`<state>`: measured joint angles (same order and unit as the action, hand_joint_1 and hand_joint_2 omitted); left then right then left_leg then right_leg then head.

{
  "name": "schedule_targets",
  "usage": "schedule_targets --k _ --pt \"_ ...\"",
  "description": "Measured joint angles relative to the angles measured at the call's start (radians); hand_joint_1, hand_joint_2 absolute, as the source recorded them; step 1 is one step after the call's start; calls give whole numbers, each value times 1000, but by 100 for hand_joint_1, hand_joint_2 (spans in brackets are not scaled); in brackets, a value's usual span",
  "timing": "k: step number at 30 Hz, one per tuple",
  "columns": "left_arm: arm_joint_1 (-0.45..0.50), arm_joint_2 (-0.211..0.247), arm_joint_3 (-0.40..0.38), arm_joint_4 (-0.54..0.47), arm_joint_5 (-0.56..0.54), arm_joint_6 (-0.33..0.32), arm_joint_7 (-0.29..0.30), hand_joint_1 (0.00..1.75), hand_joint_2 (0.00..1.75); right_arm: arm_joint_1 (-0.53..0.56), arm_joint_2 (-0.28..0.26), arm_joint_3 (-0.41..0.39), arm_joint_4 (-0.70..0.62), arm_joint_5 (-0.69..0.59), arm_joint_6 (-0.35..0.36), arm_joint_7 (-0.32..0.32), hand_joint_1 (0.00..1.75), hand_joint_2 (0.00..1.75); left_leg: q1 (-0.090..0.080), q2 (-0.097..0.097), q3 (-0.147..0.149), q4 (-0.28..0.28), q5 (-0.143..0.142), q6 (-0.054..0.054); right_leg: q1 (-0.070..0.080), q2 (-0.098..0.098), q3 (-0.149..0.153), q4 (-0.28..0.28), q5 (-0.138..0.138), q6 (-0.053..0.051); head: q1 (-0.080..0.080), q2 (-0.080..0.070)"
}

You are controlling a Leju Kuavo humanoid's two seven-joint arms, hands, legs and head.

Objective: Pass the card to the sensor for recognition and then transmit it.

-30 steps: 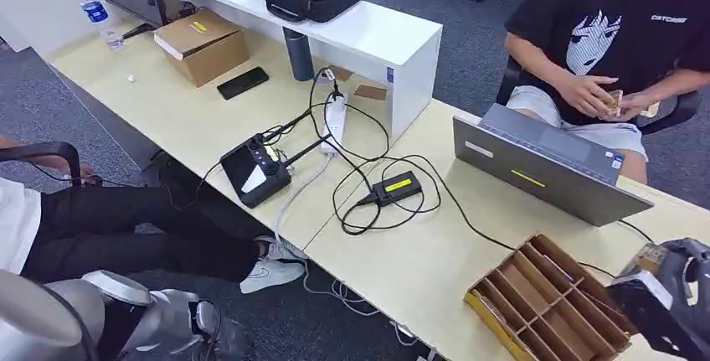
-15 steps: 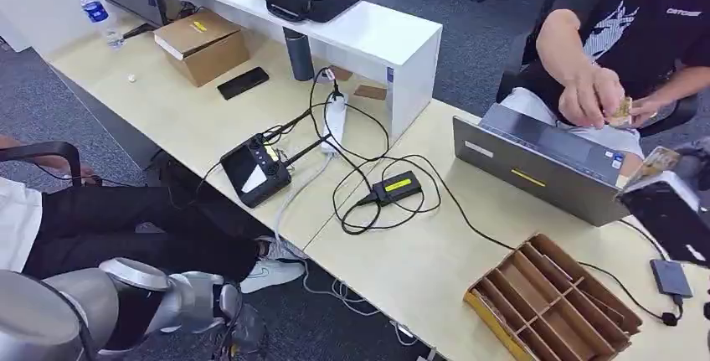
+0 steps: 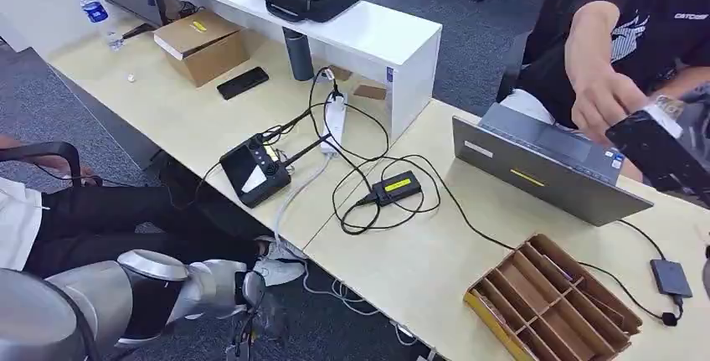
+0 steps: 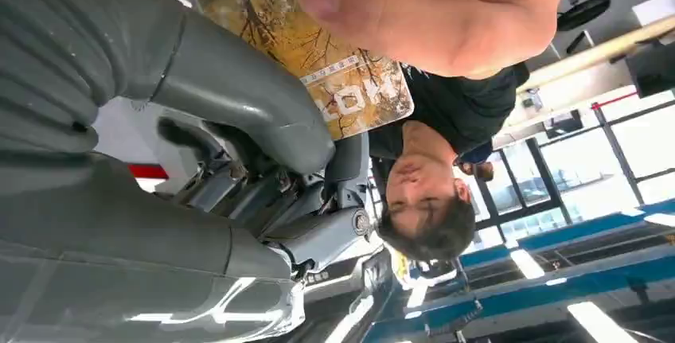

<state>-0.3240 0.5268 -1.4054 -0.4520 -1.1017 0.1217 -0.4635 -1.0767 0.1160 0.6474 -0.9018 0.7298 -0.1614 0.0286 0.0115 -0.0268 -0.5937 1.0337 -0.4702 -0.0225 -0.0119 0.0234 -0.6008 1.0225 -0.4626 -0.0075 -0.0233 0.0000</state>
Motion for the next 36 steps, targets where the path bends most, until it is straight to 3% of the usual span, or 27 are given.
schedule_targets --k 3,5,8,11,15,23,27,36 --pt "-11 -6 0 3 -1 -5 -5 0 175 -8 14 8 27 -10 23 -5 0 175 0 0 0 0 0 0 0 1 0 0 0 0 0 0" --pt "-16 -10 0 5 0 -6 -9 0 175 -8 24 10 45 -69 78 -34 0 175 0 0 0 0 0 0 0 1 0 0 0 0 0 0" --pt "-16 -12 0 6 2 -6 -14 0 175 -2 34 -7 60 -238 207 -105 0 175 0 0 0 0 0 0 0 1 -1 0 0 0 0 0" --pt "-14 -12 0 6 8 -6 -14 0 175 27 36 -24 63 -360 245 -153 0 175 0 0 0 0 0 0 0 0 0 0 0 0 0 0" --pt "-9 -11 0 6 10 -4 -11 0 175 65 35 -42 62 -410 245 -174 0 175 0 0 0 0 0 0 0 1 -1 0 0 0 0 0" --pt "53 13 7 5 21 32 45 0 175 328 -10 -151 -136 -657 137 -352 0 175 0 0 0 0 -1 0 0 1 -1 -1 -1 1 0 0" --pt "98 31 27 4 25 41 72 0 175 466 -43 -229 -255 -771 119 -378 0 175 0 0 -1 0 -2 0 0 1 -1 -2 -1 1 0 0" --pt "167 62 72 -14 10 60 97 0 175 654 -92 -418 -444 -886 27 -405 0 175 0 0 -1 0 -2 0 0 0 -1 -2 -1 1 0 0"
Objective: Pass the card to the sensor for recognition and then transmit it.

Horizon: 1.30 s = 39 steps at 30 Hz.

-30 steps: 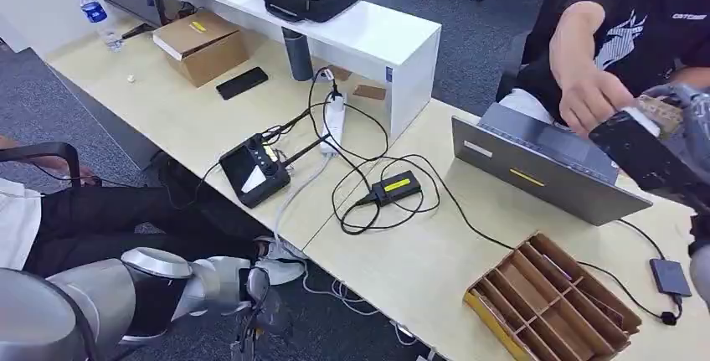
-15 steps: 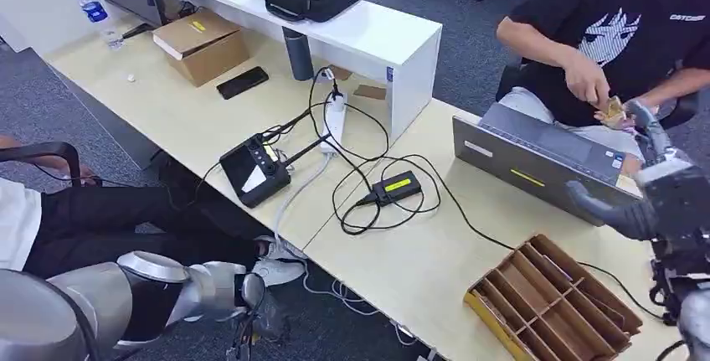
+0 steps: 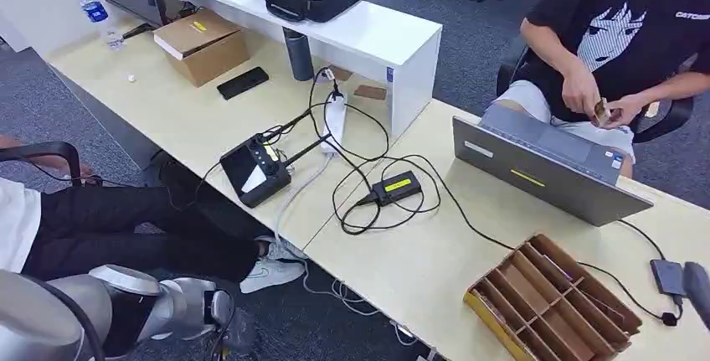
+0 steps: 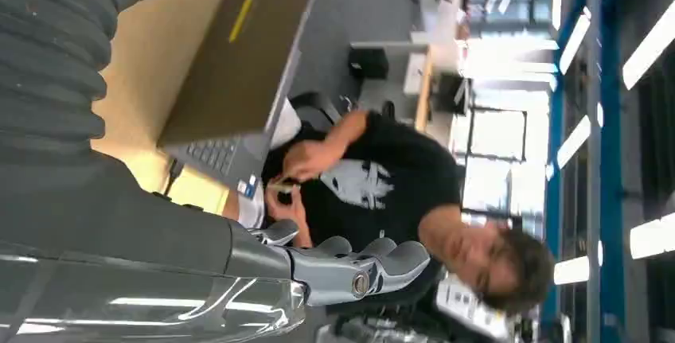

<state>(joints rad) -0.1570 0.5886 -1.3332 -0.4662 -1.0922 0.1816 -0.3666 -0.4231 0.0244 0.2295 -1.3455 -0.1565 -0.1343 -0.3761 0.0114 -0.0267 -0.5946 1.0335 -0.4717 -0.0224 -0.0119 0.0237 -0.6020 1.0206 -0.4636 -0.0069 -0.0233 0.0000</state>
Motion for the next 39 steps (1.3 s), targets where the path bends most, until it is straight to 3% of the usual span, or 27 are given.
schedule_targets --k 8,11,13,21,25,29,33,39 --pt "17 11 15 -8 -18 13 9 0 175 83 -15 -222 -38 -138 -69 -7 0 175 0 0 0 0 0 0 0 0 0 0 0 0 0 0" --pt "21 11 23 -9 -25 18 16 0 175 109 -18 -317 -32 -123 -129 -32 0 175 0 -2 -1 0 0 0 0 -2 1 0 0 0 0 0" --pt "24 11 25 -9 -27 18 16 0 175 123 -23 -366 -27 -122 -132 -40 0 175 0 -1 -1 0 0 0 0 -1 0 0 0 0 0 0" --pt "25 11 27 -11 -28 18 17 0 175 139 -25 -424 -20 -112 -136 -42 0 175 0 1 0 0 0 0 0 0 0 0 0 0 0 0" --pt "24 11 27 -13 -43 26 20 0 175 145 -26 -470 0 -135 -197 -42 0 175 0 0 0 0 0 0 0 -1 0 0 0 0 0 0" --pt "23 11 27 -13 -69 31 18 0 175 160 -31 -589 84 -192 -230 -76 0 175 0 -1 0 0 0 0 0 -2 0 -1 0 0 0 0" --pt "15 11 28 -13 -98 34 10 0 175 181 -31 -735 224 -325 -172 -56 0 175 0 -1 -1 0 -1 1 0 -2 1 -1 0 1 0 0" --pt "8 14 41 -14 -125 35 -11 0 175 210 -31 -878 451 -411 -108 -21 0 175 0 -1 0 0 -1 1 0 -1 0 -1 -1 1 0 0"
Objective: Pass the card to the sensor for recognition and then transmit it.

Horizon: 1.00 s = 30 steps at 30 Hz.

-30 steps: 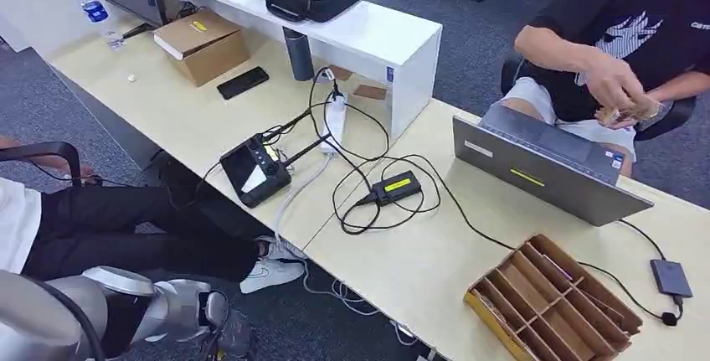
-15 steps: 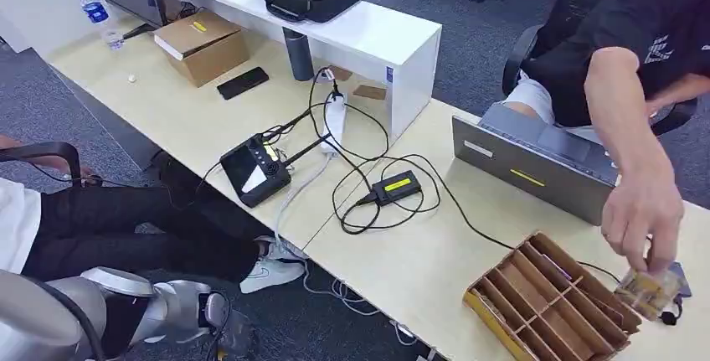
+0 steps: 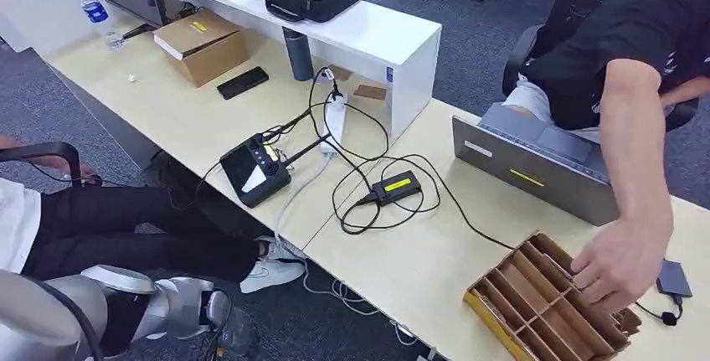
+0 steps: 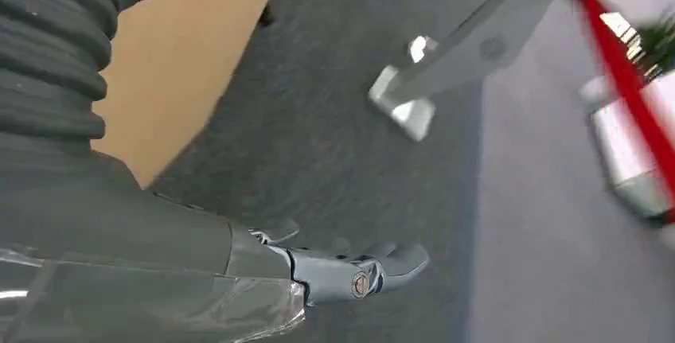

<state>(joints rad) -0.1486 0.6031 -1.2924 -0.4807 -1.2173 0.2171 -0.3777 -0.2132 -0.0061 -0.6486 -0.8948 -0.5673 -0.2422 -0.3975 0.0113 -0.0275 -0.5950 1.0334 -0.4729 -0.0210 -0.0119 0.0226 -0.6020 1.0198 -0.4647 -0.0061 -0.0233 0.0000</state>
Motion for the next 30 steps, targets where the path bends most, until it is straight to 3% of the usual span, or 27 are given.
schedule_targets --k 8,17,24,30 --pt "-16 13 12 -2 -19 0 -25 0 175 26 -1 -66 224 -6 19 32 0 175 0 1 0 -1 0 0 0 0 0 1 0 -1 0 0" --pt "-34 32 12 -2 -26 -3 -55 0 175 39 -1 -66 396 41 23 132 0 175 0 1 0 -1 0 0 0 1 0 1 0 -1 0 0" --pt "-46 46 12 -3 -16 -8 -73 0 175 43 -3 -7 507 145 79 286 0 175 0 1 0 -1 0 0 0 1 0 1 0 -1 0 0" --pt "-49 50 11 -3 22 -30 -84 0 175 44 -19 123 580 310 137 442 0 175 0 1 0 -1 0 0 0 0 0 1 0 -1 0 0"
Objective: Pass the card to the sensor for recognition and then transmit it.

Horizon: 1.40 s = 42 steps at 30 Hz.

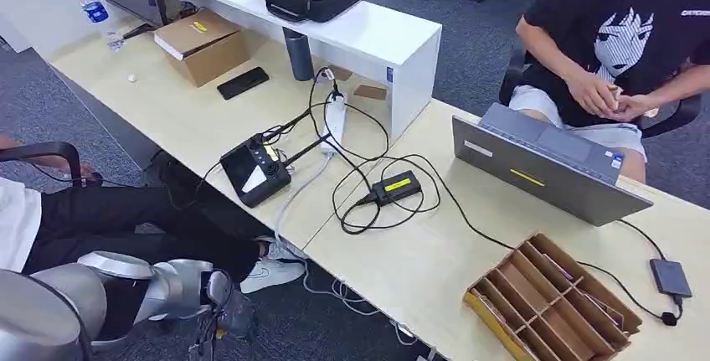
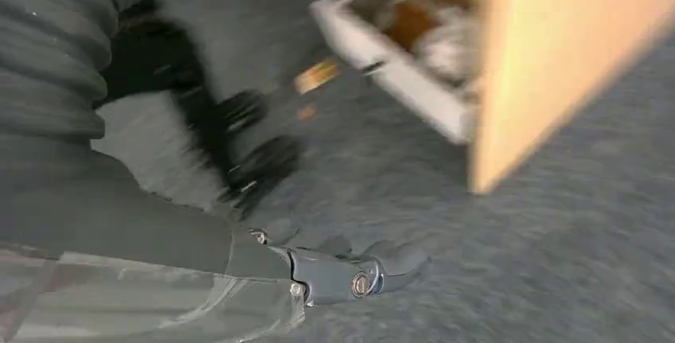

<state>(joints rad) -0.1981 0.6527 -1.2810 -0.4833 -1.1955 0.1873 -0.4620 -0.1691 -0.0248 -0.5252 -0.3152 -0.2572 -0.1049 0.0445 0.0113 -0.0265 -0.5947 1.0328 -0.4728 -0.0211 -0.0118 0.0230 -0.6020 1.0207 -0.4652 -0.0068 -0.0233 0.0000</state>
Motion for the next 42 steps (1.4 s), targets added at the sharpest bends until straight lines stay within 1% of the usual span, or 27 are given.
schedule_targets --k 2,4,6,8,11,15,19,20,22,27,29,32,37,42 --pt "0 0 0 0 12 -6 -2 0 175 3 -6 45 14 31 12 29 0 175 0 0 0 0 0 0 0 0 0 0 0 0 0 0" --pt "0 0 0 0 27 -12 -6 0 175 8 -11 86 28 55 41 68 0 175 0 0 0 0 0 0 0 0 0 0 0 0 0 0" --pt "0 -1 0 0 38 -18 -11 0 175 13 -14 116 37 71 61 87 0 175 0 0 0 0 0 0 0 0 0 0 0 0 0 0" --pt "1 -2 0 0 84 -35 -13 0 175 15 -15 148 44 99 88 108 0 175 0 0 0 0 0 0 0 0 0 0 0 0 0 0" --pt "18 -11 16 0 174 -63 -6 0 175 13 -17 195 49 155 110 126 0 175 0 1 0 0 0 0 0 1 0 0 0 0 0 0" --pt "46 -25 46 1 239 -82 13 0 175 3 -23 266 55 224 127 138 0 175 0 1 0 0 0 0 0 0 0 0 0 0 0 0" --pt "81 -52 118 16 417 -140 33 0 175 -14 -29 356 56 322 206 143 0 175 0 2 0 0 0 0 0 1 0 0 0 0 0 0" --pt "90 -60 137 19 442 -146 35 0 175 -17 -30 374 57 327 213 142 0 175 0 2 0 0 0 0 0 1 0 0 0 0 0 0" --pt "104 -74 164 26 458 -149 40 0 175 -22 -31 400 58 332 220 140 0 175 0 0 0 0 0 0 0 0 0 0 0 0 0 0" --pt "132 -103 232 46 574 -150 53 0 175 -22 -43 438 62 350 213 136 0 175 0 1 0 0 -1 0 0 0 0 0 0 0 0 0" --pt "146 -119 263 54 631 -130 63 0 175 -17 -47 442 64 347 206 144 0 175 0 1 0 0 -1 1 0 0 0 -1 -1 1 0 0" --pt "162 -138 297 61 677 -108 63 0 175 -3 -52 442 66 346 205 144 0 175 0 1 -1 0 -1 1 0 0 0 -1 -1 1 0 0" --pt "173 -159 323 76 707 -111 61 0 175 9 -54 442 70 348 203 142 0 175 0 1 -1 0 -1 1 0 0 0 -1 -1 1 0 0" --pt "174 -168 324 85 708 -126 55 0 175 8 -54 443 70 352 200 142 0 175 0 1 -1 0 -1 1 0 0 0 -1 -1 1 0 0"
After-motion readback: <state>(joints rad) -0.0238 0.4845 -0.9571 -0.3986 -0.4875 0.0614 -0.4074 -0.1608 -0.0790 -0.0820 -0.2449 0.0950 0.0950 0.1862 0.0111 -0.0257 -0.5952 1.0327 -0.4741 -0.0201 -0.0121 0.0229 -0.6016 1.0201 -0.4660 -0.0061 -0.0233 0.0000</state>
